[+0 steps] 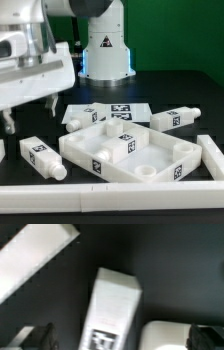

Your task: Assemble desk

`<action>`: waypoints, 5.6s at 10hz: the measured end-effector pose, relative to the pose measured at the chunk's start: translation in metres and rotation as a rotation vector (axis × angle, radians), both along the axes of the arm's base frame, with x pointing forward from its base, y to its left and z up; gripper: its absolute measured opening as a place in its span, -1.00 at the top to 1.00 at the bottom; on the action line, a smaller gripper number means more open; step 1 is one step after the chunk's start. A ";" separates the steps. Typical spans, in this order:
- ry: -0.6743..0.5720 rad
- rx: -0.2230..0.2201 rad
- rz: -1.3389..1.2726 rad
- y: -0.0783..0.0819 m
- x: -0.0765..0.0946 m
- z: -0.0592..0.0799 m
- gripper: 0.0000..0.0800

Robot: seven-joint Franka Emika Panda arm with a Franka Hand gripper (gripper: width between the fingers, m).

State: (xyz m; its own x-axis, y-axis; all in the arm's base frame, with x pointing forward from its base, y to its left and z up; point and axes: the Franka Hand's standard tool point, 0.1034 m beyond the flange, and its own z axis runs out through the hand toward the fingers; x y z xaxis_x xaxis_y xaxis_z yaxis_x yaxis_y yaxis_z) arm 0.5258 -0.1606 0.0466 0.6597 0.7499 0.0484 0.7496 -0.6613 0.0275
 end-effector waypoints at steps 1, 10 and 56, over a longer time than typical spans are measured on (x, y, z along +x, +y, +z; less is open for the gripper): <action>0.003 0.000 -0.004 -0.001 -0.001 -0.009 -0.62; 0.009 -0.002 -0.035 0.004 -0.011 -0.030 0.29; 0.188 0.003 -1.566 0.145 -0.074 -0.038 -0.62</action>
Offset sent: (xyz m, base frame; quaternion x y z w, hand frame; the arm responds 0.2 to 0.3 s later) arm -0.0028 0.0181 -0.0253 0.0409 0.0148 0.0789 0.9959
